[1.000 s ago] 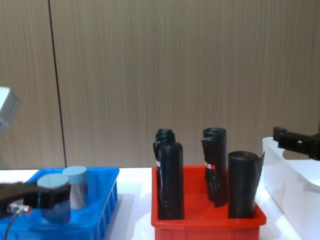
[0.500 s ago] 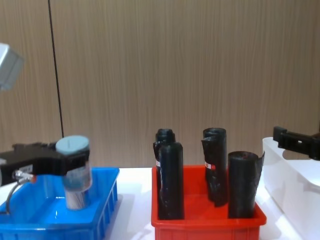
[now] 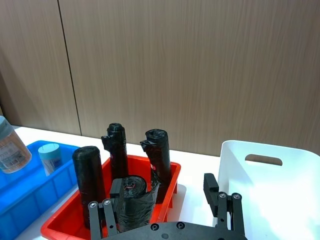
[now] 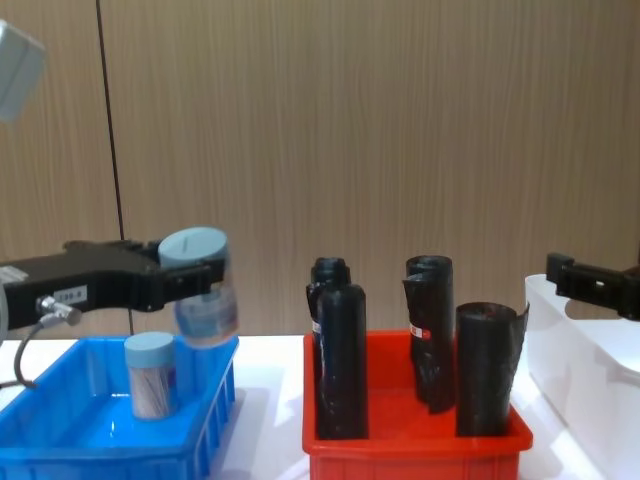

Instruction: Pick the cotton swabs from the blue box and place them into the white box.

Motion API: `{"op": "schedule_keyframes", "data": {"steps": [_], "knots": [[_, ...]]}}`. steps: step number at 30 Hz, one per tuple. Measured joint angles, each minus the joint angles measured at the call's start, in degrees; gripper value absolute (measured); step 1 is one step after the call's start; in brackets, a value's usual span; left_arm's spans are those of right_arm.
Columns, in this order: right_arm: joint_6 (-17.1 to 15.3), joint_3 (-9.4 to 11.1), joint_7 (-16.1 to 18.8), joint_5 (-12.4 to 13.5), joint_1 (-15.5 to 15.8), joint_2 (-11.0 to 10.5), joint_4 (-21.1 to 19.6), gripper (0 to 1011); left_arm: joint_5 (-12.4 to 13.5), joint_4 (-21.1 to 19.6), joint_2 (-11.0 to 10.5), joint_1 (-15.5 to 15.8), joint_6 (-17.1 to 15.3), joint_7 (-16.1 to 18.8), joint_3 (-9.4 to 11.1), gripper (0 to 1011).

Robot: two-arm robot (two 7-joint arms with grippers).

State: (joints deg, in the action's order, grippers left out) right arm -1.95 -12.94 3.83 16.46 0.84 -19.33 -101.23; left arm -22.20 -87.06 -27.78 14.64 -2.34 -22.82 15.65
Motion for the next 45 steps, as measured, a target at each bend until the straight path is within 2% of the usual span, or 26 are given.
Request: {"op": "schedule_keyframes", "data": {"steps": [7, 8, 11, 14, 15, 17, 18, 21, 27, 33, 40, 45], "knots": [[0.0, 0.0, 0.0, 0.0, 0.0, 0.0, 0.0, 1001, -2.0, 1.2, -0.1, 1.4, 0.9, -7.6, -0.2, 654], [0.0, 0.0, 0.0, 0.0, 0.0, 0.0, 0.0, 1001, -2.0, 1.2, -0.1, 1.4, 0.9, -7.6, -0.2, 654], [0.0, 0.0, 0.0, 0.0, 0.0, 0.0, 0.0, 1001, -2.8, 1.9, 0.0, 2.1, 1.2, -10.5, -0.2, 654], [0.0, 0.0, 0.0, 0.0, 0.0, 0.0, 0.0, 1001, -3.6, 3.0, 0.2, 3.1, 1.5, -14.7, -0.2, 654], [0.0, 0.0, 0.0, 0.0, 0.0, 0.0, 0.0, 1002, -3.6, 3.0, 0.2, 3.1, 1.5, -14.7, -0.2, 654], [0.0, 0.0, 0.0, 0.0, 0.0, 0.0, 0.0, 1001, -4.2, 4.1, 0.4, 4.0, 1.6, -17.7, -0.1, 654], [0.0, 0.0, 0.0, 0.0, 0.0, 0.0, 0.0, 1001, -4.2, 4.1, 0.4, 4.0, 1.6, -17.7, -0.1, 654], [0.0, 0.0, 0.0, 0.0, 0.0, 0.0, 0.0, 1001, -5.0, 5.5, 0.8, 5.2, 1.8, -21.8, 0.2, 654], [0.0, 0.0, 0.0, 0.0, 0.0, 0.0, 0.0, 1001, -5.7, 7.8, 1.4, 6.9, 2.0, -27.3, 0.5, 654], [0.0, 0.0, 0.0, 0.0, 0.0, 0.0, 0.0, 1001, -6.3, 11.4, 2.4, 9.5, 2.2, -34.3, 1.3, 654], [0.0, 0.0, 0.0, 0.0, 0.0, 0.0, 0.0, 1001, -6.4, 14.3, 3.4, 11.5, 2.5, -38.8, 2.0, 656], [0.0, 0.0, 0.0, 0.0, 0.0, 0.0, 0.0, 1001, -6.3, 15.6, 3.8, 12.4, 2.9, -40.7, 2.5, 656]]}}
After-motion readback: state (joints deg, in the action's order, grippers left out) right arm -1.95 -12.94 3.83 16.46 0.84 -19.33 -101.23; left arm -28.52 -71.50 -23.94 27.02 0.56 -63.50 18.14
